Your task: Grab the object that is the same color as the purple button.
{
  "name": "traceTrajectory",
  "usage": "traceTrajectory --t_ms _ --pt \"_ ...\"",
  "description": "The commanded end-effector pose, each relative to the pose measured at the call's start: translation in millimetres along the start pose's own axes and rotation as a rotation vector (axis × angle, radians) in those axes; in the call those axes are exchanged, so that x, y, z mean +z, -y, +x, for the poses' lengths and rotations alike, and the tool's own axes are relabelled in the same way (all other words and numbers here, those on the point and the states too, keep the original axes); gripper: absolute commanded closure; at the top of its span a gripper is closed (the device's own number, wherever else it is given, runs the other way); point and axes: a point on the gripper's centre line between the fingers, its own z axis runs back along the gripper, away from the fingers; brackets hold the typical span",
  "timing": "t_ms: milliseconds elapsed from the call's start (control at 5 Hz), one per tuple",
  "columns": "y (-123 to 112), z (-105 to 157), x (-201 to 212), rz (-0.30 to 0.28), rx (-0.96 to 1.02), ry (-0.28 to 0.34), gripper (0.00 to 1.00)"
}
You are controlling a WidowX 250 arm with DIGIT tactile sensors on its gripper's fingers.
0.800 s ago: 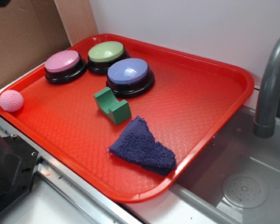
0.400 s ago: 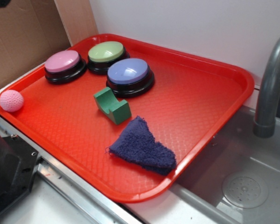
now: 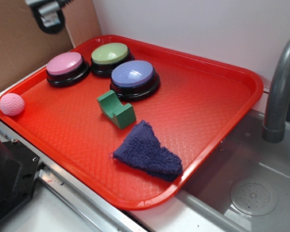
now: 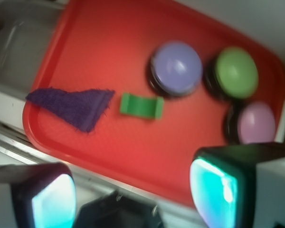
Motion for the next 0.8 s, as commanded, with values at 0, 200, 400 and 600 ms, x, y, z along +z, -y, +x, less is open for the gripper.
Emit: traceTrajectory --t_ms 0,200,400,600 --pt "49.9 46.8 -27.7 -0.015 -0.51 0.128 0.0" --pt "69.1 42.3 -58.0 -0.11 -0.746 0.187 0.0" --pt "82.5 33.8 -97.0 -0.151 -0.992 0.201 0.0" --pt "84.6 22.8 -120.0 -0.219 -1.234 0.207 0.0"
